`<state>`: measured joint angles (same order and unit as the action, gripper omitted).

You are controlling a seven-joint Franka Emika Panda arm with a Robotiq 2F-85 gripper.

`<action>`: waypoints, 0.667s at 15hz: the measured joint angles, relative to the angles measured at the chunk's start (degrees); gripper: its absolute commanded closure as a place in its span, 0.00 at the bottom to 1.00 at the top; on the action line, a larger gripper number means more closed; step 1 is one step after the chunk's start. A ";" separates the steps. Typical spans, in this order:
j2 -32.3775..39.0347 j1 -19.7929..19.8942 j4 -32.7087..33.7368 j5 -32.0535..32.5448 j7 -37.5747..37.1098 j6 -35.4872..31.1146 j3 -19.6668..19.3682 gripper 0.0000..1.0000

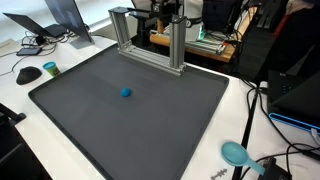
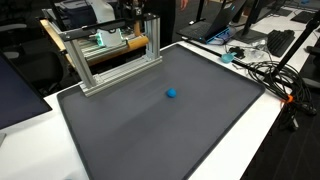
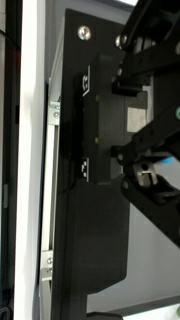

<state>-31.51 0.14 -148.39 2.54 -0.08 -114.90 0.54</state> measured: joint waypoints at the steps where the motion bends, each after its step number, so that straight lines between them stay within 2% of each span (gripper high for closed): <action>1: -0.05 0.00 -0.06 -0.04 -0.02 -0.05 -0.06 0.47; 2: -0.07 0.01 -0.08 -0.11 -0.03 -0.07 -0.11 0.42; 4: -0.11 0.02 -0.22 -0.15 -0.03 -0.07 -0.28 0.40; 5: -0.14 0.05 -0.31 -0.15 -0.03 -0.09 -0.40 0.31; 6: -0.18 0.13 -0.43 -0.17 -0.02 -0.19 -0.62 0.35; 7: -0.29 0.13 -0.64 -0.22 -0.01 -0.43 -0.79 0.31; 9: -0.74 0.28 -1.55 -0.29 0.24 -1.71 -1.46 0.41; 10: -1.08 0.27 -2.16 -0.61 0.49 -2.34 -1.79 0.51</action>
<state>-32.58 0.41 -150.55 1.93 0.41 -117.24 -1.25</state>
